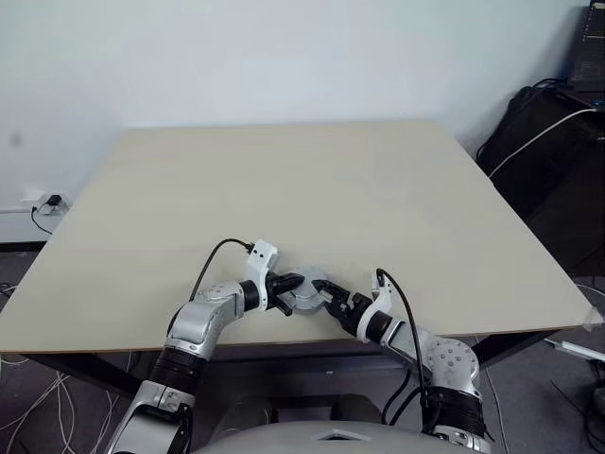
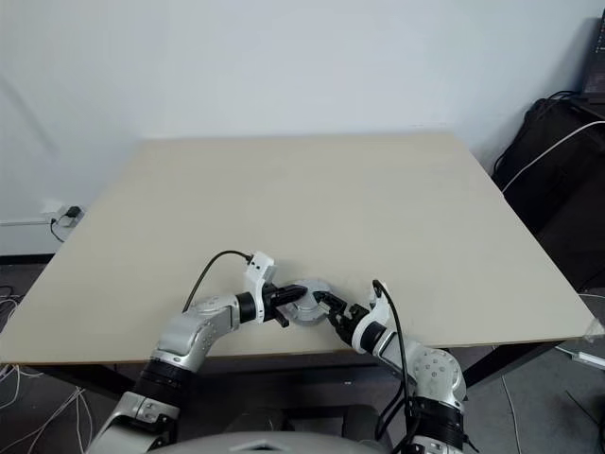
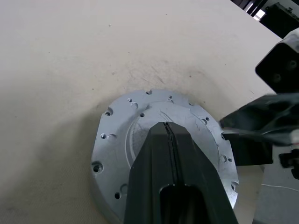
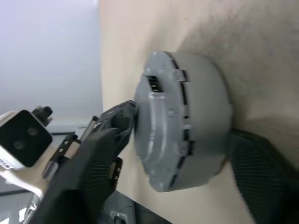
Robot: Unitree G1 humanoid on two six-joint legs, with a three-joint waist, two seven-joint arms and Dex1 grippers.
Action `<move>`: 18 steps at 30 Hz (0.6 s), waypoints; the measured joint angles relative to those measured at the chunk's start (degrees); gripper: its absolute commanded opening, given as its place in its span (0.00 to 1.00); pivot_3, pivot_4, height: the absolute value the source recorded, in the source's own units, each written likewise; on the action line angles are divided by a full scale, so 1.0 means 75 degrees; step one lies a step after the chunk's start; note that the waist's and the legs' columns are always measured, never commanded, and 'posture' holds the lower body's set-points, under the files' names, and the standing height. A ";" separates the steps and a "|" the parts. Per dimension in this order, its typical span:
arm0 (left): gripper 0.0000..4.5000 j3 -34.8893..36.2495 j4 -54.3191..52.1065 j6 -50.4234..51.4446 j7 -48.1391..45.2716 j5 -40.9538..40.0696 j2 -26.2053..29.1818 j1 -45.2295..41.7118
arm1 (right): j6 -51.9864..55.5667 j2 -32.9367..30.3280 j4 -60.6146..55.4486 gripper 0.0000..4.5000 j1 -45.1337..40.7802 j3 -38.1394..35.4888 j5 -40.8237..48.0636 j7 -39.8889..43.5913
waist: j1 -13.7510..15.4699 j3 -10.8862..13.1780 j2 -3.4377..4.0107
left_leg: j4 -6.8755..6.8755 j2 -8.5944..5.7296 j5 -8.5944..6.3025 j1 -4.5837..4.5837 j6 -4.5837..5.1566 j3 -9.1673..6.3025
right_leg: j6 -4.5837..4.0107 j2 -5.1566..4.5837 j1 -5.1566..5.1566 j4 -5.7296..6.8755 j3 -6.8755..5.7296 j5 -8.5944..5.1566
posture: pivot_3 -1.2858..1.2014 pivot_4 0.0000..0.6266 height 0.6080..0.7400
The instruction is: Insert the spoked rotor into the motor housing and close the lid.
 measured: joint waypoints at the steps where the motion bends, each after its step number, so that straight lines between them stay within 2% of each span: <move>1: 0.00 0.0016 -0.0008 -0.0003 0.0015 0.0000 0.0001 -0.0001 | 0.0004 0.0000 0.0000 0.57 0.0002 0.0005 0.0038 -0.0015 | -0.0006 0.0000 0.0000 | -0.0001 0.0000 0.0000 0.0000 0.0000 0.0000 | 0.0000 -0.0001 0.0000 0.0000 0.0001 0.0000 | 0.52 0.00 1.00; 5: 0.00 0.0062 -0.0035 -0.0021 0.0079 -0.0007 0.0005 -0.0002 | 0.0133 -0.0001 -0.0005 0.29 0.0024 0.0010 0.0215 -0.0036 | -0.0015 0.0000 0.0001 | -0.0002 -0.0001 0.0000 0.0000 0.0000 0.0001 | 0.0000 -0.0002 -0.0001 -0.0001 0.0005 0.0000 | 0.52 0.00 1.00; 6: 0.00 0.0062 -0.0047 -0.0021 0.0079 -0.0007 0.0005 -0.0002 | 0.0150 -0.0001 -0.0005 0.27 0.0026 0.0012 0.0235 -0.0044 | -0.0014 -0.0001 0.0001 | -0.0001 -0.0001 0.0000 0.0000 0.0000 0.0000 | 0.0000 -0.0003 0.0000 -0.0001 0.0005 0.0000 | 0.52 0.00 1.00; 18: 0.00 0.0116 -0.0089 -0.0024 0.0120 -0.0034 -0.0011 0.0059 | 0.0309 -0.0005 -0.0026 0.27 0.0041 0.0058 0.0359 -0.0197 | -0.0065 -0.0008 0.0013 | -0.0002 -0.0001 0.0000 0.0000 0.0001 0.0001 | 0.0000 -0.0002 0.0000 0.0000 0.0005 0.0000 | 0.52 0.00 1.00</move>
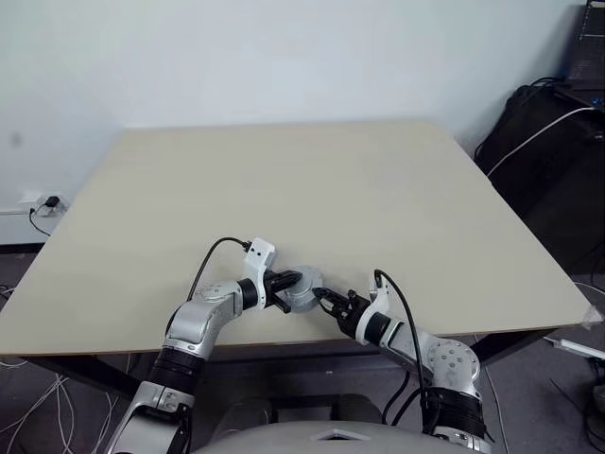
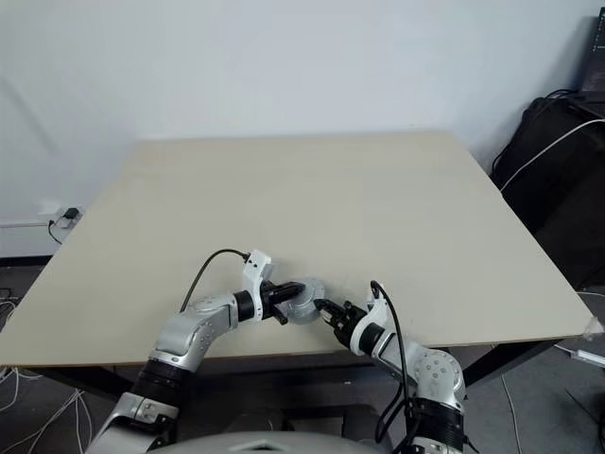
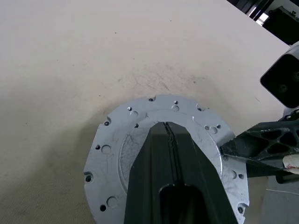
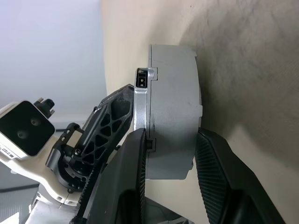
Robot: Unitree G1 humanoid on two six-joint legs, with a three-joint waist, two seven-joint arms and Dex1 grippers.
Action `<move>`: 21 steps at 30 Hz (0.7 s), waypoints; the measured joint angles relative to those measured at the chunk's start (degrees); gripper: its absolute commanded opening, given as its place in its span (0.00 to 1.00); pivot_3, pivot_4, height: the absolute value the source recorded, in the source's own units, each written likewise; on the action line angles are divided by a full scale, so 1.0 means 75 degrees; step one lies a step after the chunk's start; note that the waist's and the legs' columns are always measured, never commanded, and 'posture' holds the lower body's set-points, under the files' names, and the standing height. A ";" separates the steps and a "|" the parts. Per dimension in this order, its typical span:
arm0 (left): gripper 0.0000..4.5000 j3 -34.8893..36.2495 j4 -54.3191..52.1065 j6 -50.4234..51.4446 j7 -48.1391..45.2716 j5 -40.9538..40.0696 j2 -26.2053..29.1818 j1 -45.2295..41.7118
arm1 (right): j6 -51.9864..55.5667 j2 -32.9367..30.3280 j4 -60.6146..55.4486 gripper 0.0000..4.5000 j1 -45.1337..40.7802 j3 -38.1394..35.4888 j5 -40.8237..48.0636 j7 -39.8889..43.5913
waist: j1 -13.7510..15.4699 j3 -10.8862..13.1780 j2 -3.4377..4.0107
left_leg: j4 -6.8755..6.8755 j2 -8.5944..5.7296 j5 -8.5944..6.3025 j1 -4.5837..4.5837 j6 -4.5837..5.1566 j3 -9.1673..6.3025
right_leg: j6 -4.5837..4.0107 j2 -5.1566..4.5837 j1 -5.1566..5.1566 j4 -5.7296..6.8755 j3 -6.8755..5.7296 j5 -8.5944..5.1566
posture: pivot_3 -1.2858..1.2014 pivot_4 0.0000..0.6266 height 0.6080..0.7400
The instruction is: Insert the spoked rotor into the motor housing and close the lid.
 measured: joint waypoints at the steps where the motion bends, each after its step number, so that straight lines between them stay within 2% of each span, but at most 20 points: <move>1: 0.00 0.0020 -0.0037 -0.0004 0.0027 -0.0015 -0.0011 0.0040 | 0.0005 0.0000 0.0000 0.27 0.0000 0.0006 0.0008 -0.0007 | -0.0007 -0.0001 0.0002 | 0.0000 0.0000 0.0000 0.0000 0.0000 0.0000 | 0.0000 0.0000 0.0000 0.0000 0.0001 0.0000 | 0.52 0.00 1.00; 5: 0.00 0.0144 -0.0392 0.0000 0.0163 -0.0121 -0.0058 0.0358 | 0.0009 0.0000 -0.0007 0.27 0.0010 0.0021 0.0059 -0.0032 | -0.0016 0.0000 0.0002 | -0.0004 0.0002 -0.0001 -0.0002 0.0001 0.0000 | 0.0000 -0.0001 -0.0005 -0.0001 0.0008 0.0000 | 0.52 0.00 1.00; 11: 0.00 0.0466 -0.1885 0.0089 0.0544 -0.0612 -0.0181 0.1191 | -0.0051 0.0002 -0.0035 0.27 0.0059 0.0029 0.0183 -0.0109 | -0.0007 0.0013 -0.0004 | -0.0007 0.0003 -0.0001 -0.0017 0.0001 0.0002 | -0.0002 -0.0008 -0.0018 -0.0001 0.0020 -0.0001 | 0.52 0.00 1.00; 16: 0.00 0.1456 -0.3505 0.0182 0.1059 -0.1717 -0.0626 0.1912 | -0.0091 0.0018 -0.0056 0.27 0.0143 0.0031 0.0292 -0.0145 | -0.0012 0.0015 0.0005 | -0.0009 0.0004 -0.0005 -0.0017 0.0005 0.0005 | -0.0004 -0.0009 -0.0016 -0.0008 0.0020 -0.0003 | 0.52 0.00 1.00; 21: 0.00 0.2211 -0.3950 0.0247 0.1758 -0.2794 -0.1314 0.3095 | -0.0152 0.0044 -0.0055 0.27 0.0237 -0.0003 0.0551 -0.0228 | 0.0004 0.0048 -0.0009 | -0.0007 0.0005 -0.0011 -0.0023 0.0015 0.0007 | -0.0005 -0.0008 -0.0019 -0.0013 0.0018 -0.0004 | 0.52 0.00 1.00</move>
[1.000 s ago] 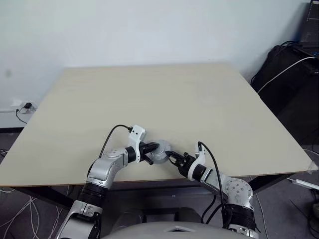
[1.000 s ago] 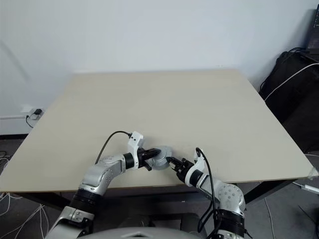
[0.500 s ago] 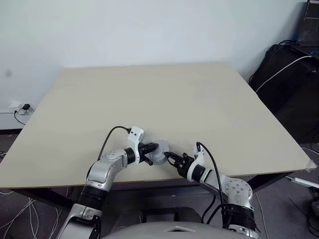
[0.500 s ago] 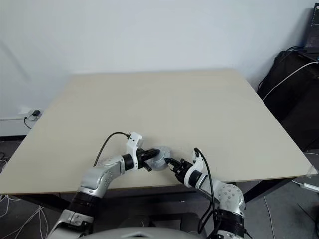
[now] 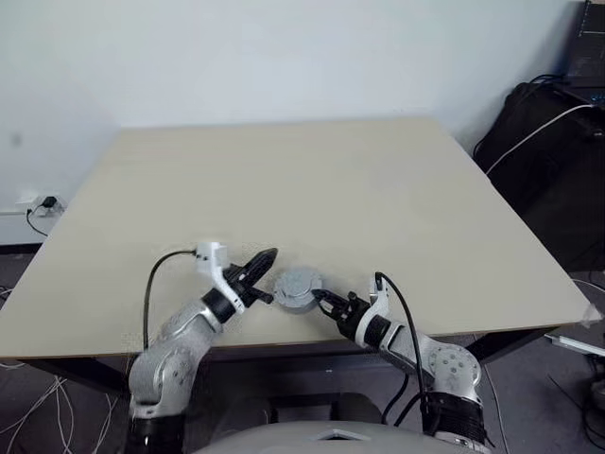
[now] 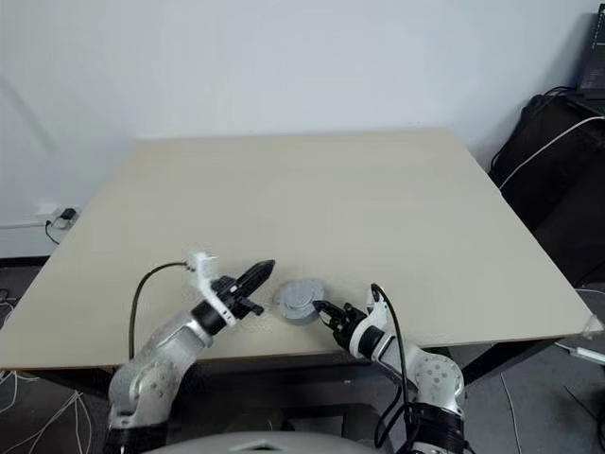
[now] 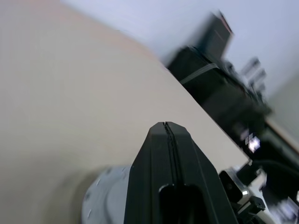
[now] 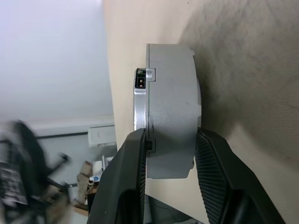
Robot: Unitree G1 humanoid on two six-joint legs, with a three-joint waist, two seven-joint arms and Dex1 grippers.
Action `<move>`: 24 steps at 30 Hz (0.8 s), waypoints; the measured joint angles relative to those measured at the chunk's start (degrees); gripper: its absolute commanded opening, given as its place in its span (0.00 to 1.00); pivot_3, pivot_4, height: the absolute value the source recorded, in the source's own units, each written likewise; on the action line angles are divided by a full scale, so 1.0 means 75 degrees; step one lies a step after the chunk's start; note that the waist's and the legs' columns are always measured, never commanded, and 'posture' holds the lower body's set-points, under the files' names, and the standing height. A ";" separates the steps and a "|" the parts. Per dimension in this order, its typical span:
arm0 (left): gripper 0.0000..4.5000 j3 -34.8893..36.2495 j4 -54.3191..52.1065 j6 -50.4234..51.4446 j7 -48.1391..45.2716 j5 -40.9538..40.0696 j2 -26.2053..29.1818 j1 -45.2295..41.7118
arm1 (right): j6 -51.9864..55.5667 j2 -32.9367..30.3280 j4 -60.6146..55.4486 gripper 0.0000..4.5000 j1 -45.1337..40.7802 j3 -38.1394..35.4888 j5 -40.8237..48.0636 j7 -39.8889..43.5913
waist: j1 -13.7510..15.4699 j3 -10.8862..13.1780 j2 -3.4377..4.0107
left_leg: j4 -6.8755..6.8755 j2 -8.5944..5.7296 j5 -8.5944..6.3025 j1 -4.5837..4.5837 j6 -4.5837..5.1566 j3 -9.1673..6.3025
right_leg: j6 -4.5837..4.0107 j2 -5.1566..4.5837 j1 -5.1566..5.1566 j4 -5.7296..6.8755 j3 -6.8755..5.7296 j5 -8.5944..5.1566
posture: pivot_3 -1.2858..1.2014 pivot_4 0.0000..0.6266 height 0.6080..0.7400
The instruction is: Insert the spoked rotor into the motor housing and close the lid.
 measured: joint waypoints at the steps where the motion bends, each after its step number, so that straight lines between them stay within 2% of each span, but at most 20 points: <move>1: 0.00 0.0135 -0.0049 0.0000 0.0138 -0.0203 -0.0147 0.0216 | 0.0003 0.0002 0.0000 0.27 0.0005 0.0001 0.0036 -0.0015 | 0.0002 0.0011 0.0000 | 0.0001 -0.0001 0.0000 -0.0001 0.0000 0.0001 | 0.0000 -0.0001 0.0000 0.0000 0.0001 0.0000 | 0.52 0.00 1.00; 3: 0.00 0.0424 -0.0168 -0.0022 0.0375 -0.0821 -0.0507 0.0803 | -0.0027 0.0008 0.0000 0.27 0.0005 -0.0017 0.0240 -0.0052 | -0.0002 0.0038 -0.0006 | 0.0004 -0.0003 -0.0002 -0.0009 0.0002 0.0005 | 0.0001 -0.0006 -0.0005 -0.0004 0.0002 -0.0001 | 0.52 0.00 1.00; 6: 0.12 0.0583 -0.0177 -0.0020 0.0615 -0.1620 -0.0641 0.1544 | -0.0186 0.0010 -0.0003 0.27 -0.0010 -0.0048 0.0669 -0.0057 | -0.0002 0.0060 -0.0011 | 0.0004 -0.0002 -0.0003 -0.0020 0.0004 0.0004 | 0.0001 -0.0006 -0.0012 -0.0007 0.0000 -0.0002 | 0.52 0.00 1.00; 12: 0.56 0.0425 -0.0175 -0.0216 0.0779 -0.2470 -0.0917 0.2342 | -0.0557 -0.0002 -0.0039 0.27 -0.0216 0.0035 0.1175 -0.0196 | -0.0002 0.0093 0.0001 | 0.0010 -0.0004 -0.0004 -0.0028 0.0003 0.0008 | 0.0002 -0.0008 -0.0015 -0.0009 -0.0002 -0.0002 | 0.52 0.00 1.00; 17: 0.94 0.0376 -0.0117 -0.0395 0.0778 -0.3146 -0.0924 0.2349 | -0.0726 -0.0031 -0.0039 0.27 -0.0406 0.0275 0.1318 -0.0292 | -0.0005 0.0098 0.0000 | 0.0008 0.0002 -0.0003 -0.0032 0.0003 0.0007 | -0.0007 -0.0002 -0.0025 -0.0005 -0.0007 -0.0006 | 0.52 0.00 1.00; 18: 0.99 0.0358 -0.0062 -0.0400 0.0788 -0.3318 -0.0923 0.2342 | -0.0723 -0.0041 -0.0039 0.27 -0.0445 0.0379 0.1371 -0.0311 | -0.0005 0.0098 0.0001 | 0.0008 0.0000 -0.0003 -0.0036 0.0004 0.0007 | -0.0008 -0.0002 -0.0028 -0.0005 -0.0007 -0.0006 | 0.52 0.00 1.00; 24: 0.99 0.0264 0.0510 -0.0353 0.0938 -0.3972 -0.0910 0.2304 | -0.0635 -0.0078 -0.0039 0.27 -0.0617 0.0730 0.1604 -0.0405 | -0.0004 0.0098 0.0000 | 0.0009 -0.0004 -0.0004 -0.0038 0.0005 0.0010 | -0.0009 0.0000 -0.0030 -0.0006 -0.0006 -0.0006 | 0.52 0.00 1.00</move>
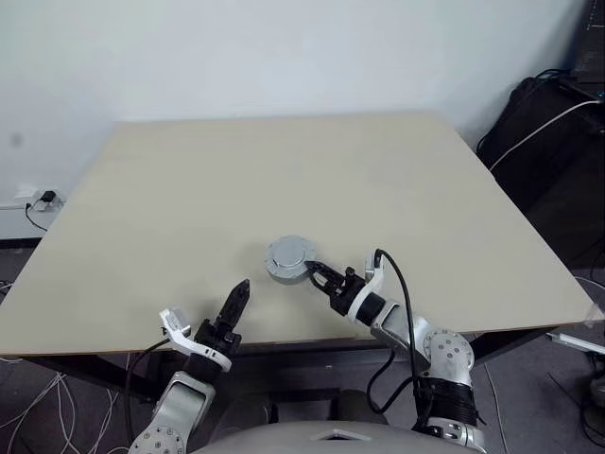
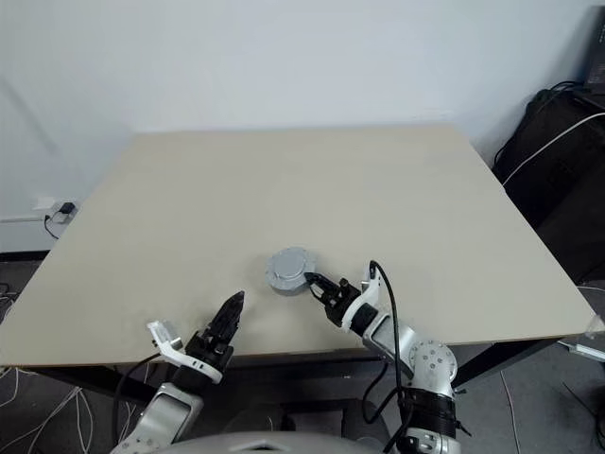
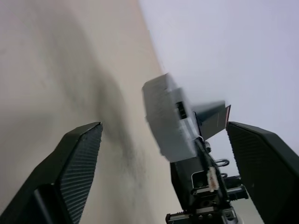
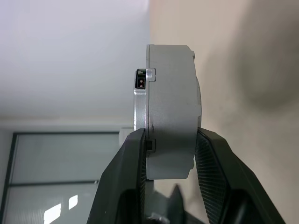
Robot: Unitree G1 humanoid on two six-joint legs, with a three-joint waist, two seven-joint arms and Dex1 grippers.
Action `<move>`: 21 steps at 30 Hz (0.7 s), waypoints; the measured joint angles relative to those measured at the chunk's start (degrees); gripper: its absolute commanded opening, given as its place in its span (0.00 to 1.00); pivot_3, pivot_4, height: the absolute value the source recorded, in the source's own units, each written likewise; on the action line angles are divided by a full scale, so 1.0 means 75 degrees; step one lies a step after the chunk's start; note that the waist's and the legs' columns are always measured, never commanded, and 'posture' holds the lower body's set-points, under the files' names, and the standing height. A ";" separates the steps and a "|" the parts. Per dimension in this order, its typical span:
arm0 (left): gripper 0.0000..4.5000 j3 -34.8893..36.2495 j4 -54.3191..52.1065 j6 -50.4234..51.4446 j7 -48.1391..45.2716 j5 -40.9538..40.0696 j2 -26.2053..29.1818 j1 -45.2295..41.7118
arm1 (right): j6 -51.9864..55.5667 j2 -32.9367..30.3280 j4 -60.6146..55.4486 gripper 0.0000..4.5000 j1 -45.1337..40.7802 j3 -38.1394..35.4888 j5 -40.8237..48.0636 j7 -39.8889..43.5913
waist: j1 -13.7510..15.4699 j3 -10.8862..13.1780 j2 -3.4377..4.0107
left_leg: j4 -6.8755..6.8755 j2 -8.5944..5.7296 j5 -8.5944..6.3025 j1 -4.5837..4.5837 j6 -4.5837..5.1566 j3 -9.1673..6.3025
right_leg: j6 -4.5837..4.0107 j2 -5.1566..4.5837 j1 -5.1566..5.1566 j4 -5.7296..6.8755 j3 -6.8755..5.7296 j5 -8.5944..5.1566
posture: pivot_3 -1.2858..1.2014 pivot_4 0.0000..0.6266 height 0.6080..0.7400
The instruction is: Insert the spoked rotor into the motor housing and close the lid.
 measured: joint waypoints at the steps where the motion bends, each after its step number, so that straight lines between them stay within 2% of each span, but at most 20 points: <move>1: 0.99 -0.0013 0.0053 0.0006 0.0002 -0.0108 0.0004 -0.0006 | 0.0063 -0.0005 -0.0001 0.27 -0.0011 0.0043 0.0075 -0.0015 | -0.0001 0.0000 -0.0001 | 0.0001 0.0001 0.0000 -0.0002 0.0000 -0.0001 | 0.0000 0.0000 -0.0002 0.0000 0.0001 0.0000 | 0.52 0.00 1.00; 9: 0.99 -0.0289 0.0284 -0.0013 -0.0043 -0.0768 0.0069 -0.0132 | 0.0649 -0.0130 0.0000 0.27 -0.0041 0.0483 0.0564 -0.0136 | 0.0000 -0.0001 -0.0001 | 0.0003 0.0000 0.0000 -0.0002 0.0000 0.0000 | -0.0004 0.0000 -0.0001 0.0001 0.0001 -0.0001 | 0.52 0.00 1.00; 21: 0.99 -0.0500 0.0432 -0.0218 -0.0188 -0.0878 0.0113 -0.0221 | 0.1054 -0.0618 -0.0011 0.27 0.0142 0.0733 0.1062 -0.0580 | 0.0001 -0.0002 -0.0001 | 0.0004 -0.0001 0.0001 -0.0002 0.0000 0.0002 | -0.0004 0.0000 -0.0001 0.0001 0.0004 -0.0001 | 0.52 0.00 1.00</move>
